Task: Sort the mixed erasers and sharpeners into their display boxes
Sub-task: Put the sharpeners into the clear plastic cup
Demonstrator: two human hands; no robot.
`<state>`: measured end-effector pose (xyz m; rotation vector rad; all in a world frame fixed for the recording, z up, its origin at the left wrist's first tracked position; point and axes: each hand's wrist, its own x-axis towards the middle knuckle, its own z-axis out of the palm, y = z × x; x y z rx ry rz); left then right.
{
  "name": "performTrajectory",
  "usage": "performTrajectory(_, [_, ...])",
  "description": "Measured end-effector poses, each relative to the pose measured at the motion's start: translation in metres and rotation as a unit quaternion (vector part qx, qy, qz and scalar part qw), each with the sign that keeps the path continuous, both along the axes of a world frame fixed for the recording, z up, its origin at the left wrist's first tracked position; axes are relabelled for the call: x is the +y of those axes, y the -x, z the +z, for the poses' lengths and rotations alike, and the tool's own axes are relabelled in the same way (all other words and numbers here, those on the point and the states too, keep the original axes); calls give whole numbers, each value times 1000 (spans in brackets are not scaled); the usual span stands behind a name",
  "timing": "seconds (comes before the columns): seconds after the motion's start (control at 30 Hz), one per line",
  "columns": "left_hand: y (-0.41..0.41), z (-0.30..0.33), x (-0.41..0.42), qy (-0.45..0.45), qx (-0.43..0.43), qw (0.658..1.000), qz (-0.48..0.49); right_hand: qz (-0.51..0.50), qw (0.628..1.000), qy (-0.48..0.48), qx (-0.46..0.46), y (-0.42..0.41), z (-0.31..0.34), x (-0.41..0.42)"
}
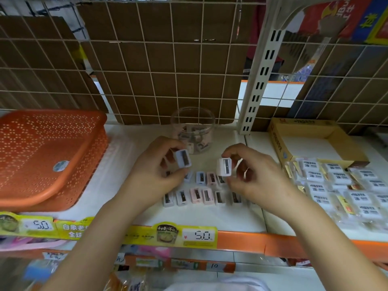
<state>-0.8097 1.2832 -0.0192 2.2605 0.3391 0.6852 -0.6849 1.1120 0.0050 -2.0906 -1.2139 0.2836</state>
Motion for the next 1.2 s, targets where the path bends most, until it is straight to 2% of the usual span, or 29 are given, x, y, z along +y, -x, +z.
performTrajectory(0.23, [-4, -1, -4, -23, -6, 999, -40, -4, 1000, 2, -28, 1, 3, 7])
performTrajectory(0.43, [-29, 10, 16, -46, -1, 999, 16, -39, 997, -29, -65, -28, 10, 36])
performTrajectory(0.53, [-58, 12, 35, -26, -6, 999, 36, -53, 996, -36, -60, -53, 10, 69])
performTrajectory(0.77, [-96, 0, 63, -22, 53, 996, 67, -44, 998, 6, -40, -71, -1, 104])
performTrajectory(0.97, [-52, -18, 61, 3, 59, 996, 65, -73, 993, 65, -60, -63, -9, 64])
performTrajectory(1.1, [-10, -47, 42, 80, 123, 987, 58, -70, 989, 126, 20, -54, -31, 11])
performTrajectory(1.2, [2, -63, 38, 66, 160, 985, 27, -70, 980, 183, 47, -54, -50, -10])
